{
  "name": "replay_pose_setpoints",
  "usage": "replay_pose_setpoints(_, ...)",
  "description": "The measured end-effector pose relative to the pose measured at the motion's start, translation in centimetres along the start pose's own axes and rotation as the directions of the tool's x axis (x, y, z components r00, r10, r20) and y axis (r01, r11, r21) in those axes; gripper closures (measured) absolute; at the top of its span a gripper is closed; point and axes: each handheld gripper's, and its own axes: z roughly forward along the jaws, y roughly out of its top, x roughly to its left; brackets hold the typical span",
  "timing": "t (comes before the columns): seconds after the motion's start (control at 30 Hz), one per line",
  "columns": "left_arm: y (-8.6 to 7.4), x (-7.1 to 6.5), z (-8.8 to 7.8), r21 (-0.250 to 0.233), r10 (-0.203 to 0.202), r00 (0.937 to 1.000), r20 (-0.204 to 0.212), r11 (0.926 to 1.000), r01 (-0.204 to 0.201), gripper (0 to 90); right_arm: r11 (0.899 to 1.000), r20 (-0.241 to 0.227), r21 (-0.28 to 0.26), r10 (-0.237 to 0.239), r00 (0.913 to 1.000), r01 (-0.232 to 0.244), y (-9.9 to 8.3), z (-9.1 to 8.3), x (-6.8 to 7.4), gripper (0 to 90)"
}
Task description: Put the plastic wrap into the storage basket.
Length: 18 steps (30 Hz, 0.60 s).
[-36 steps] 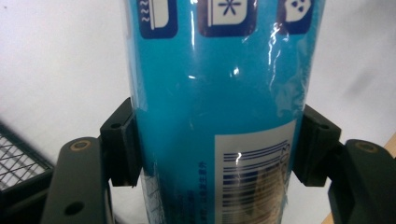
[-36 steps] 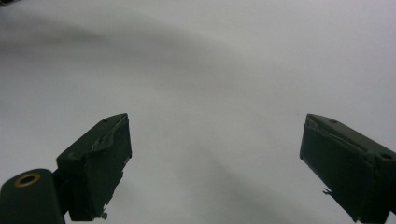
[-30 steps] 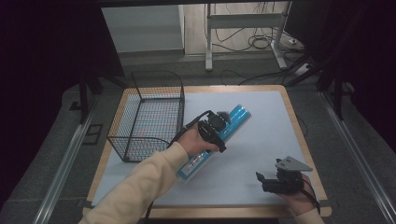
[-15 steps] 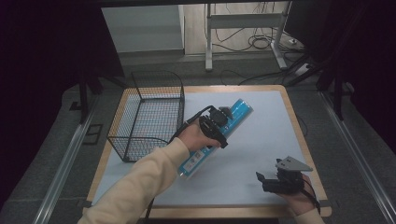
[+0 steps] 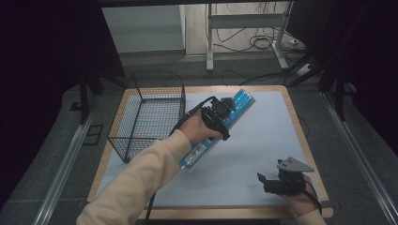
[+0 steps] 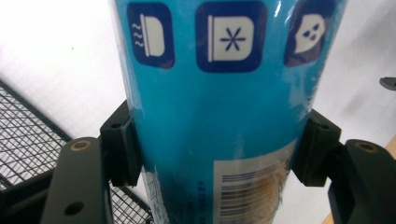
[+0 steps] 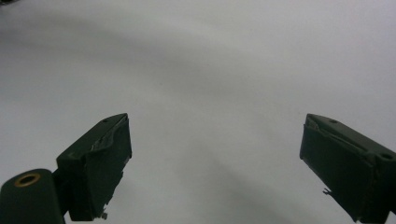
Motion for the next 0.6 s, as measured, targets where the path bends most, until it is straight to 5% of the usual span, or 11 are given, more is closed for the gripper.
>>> replay_pose_setpoints(0.6, 1.3, 0.9, -1.3, -0.003, 0.014, 0.9994, -0.031, 0.9999, -0.014, 31.7, 1.0, 0.0, 0.01, 0.006, 1.0, -0.006, 0.0, 0.0, 0.0, 9.5)
